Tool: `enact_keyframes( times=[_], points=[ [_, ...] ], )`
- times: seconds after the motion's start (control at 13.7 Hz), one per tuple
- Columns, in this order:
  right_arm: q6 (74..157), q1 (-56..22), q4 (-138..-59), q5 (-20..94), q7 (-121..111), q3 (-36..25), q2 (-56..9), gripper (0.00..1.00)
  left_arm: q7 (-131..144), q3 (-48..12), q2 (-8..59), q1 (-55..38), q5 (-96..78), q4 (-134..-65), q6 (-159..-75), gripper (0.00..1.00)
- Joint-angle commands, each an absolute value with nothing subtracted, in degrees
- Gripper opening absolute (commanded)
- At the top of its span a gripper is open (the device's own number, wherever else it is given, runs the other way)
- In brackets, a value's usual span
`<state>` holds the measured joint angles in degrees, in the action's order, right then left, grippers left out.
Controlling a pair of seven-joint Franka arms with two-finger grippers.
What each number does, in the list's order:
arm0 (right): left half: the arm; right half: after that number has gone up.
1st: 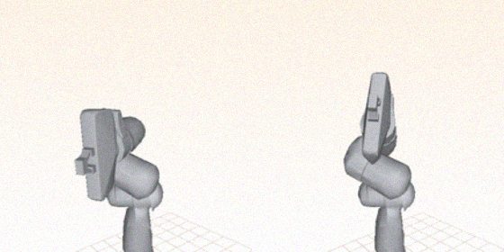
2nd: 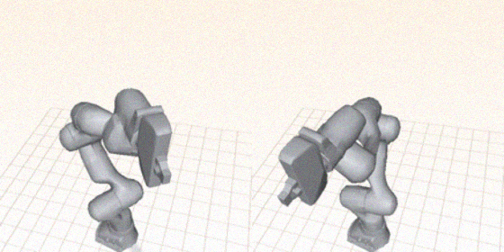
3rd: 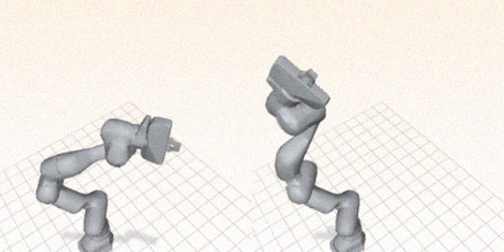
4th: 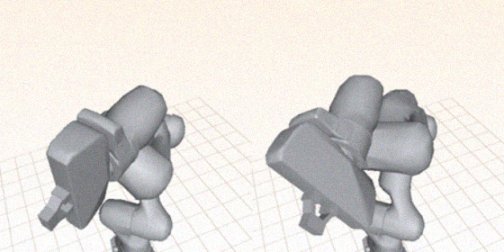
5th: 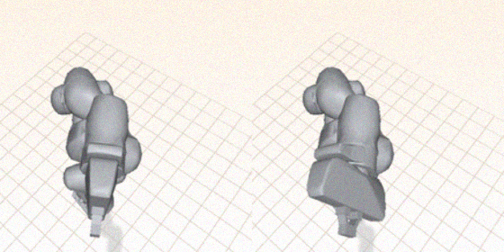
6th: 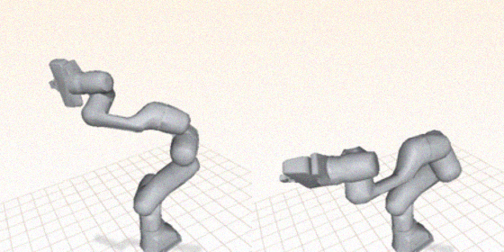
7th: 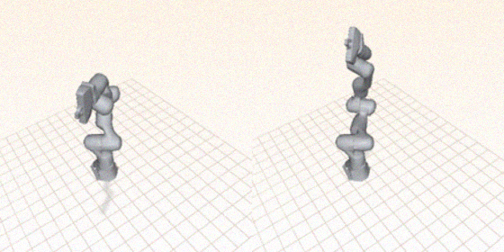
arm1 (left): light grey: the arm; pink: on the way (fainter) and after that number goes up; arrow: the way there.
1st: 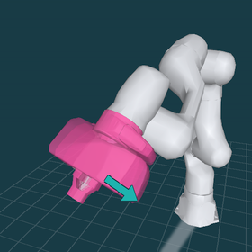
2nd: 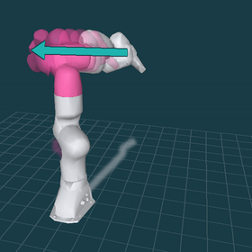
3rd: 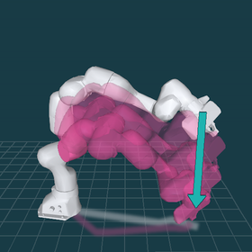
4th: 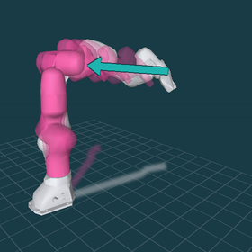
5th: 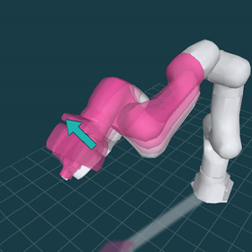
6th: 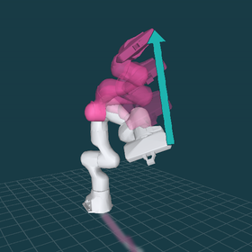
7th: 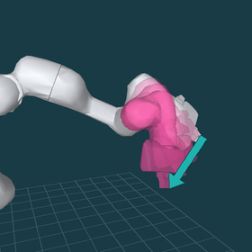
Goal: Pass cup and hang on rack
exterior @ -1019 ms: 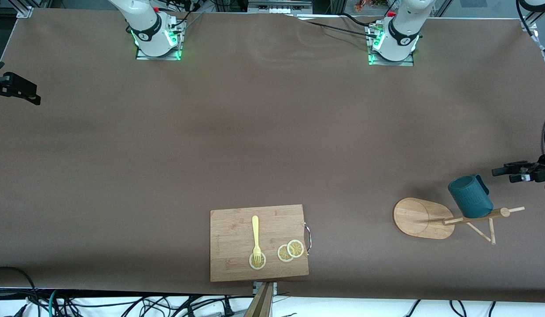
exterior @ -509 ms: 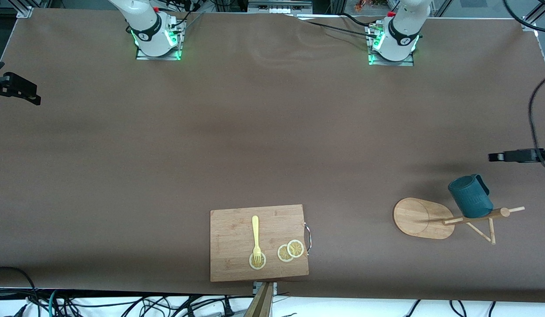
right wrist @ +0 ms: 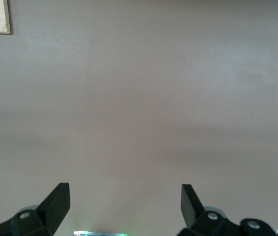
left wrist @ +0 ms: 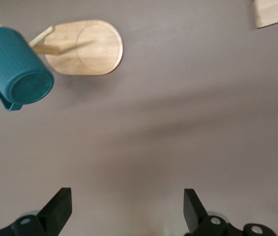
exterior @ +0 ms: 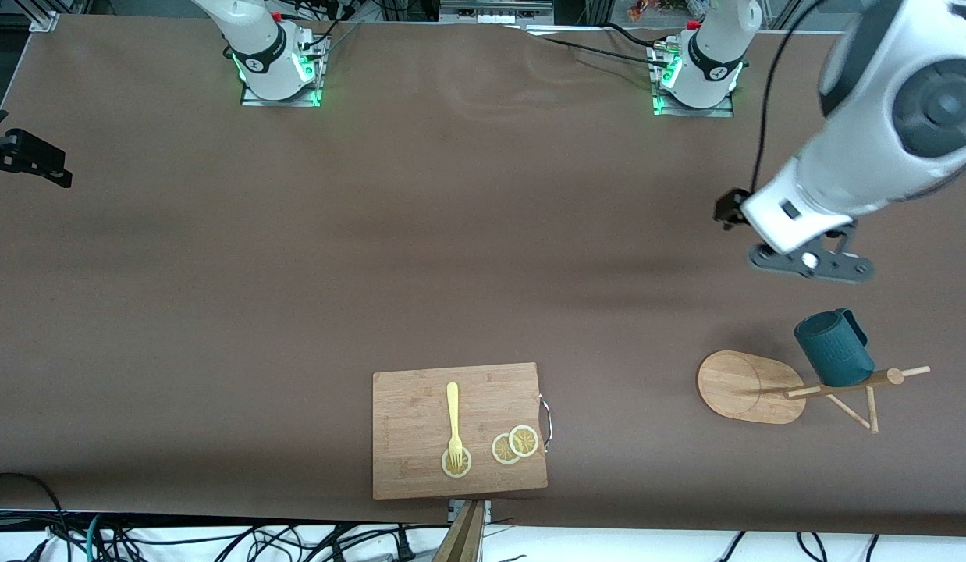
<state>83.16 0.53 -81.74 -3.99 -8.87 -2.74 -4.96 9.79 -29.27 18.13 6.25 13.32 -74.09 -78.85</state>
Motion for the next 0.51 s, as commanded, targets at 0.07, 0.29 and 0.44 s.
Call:
enact_keyframes(
  times=[0.07,0.29,0.44],
  points=[
    [84.46,1.23,-82.35,-3.08,-8.79,-2.55,-4.57,1.0,4.16,-29.8,16.09,8.79,13.54,-75.77,-81.12,1.0],
    [84.64,1.41,-82.35,-3.16,-9.05,-2.81,-4.75,1.0,-0.25,-11.77,8.64,0.04,-0.04,-84.17,-85.76,1.0],
    [84.64,1.41,-82.35,-3.16,-8.97,-2.9,-4.83,1.0,-0.97,-4.07,2.58,-5.96,-1.06,-92.51,-94.35,1.0]
  ],
)
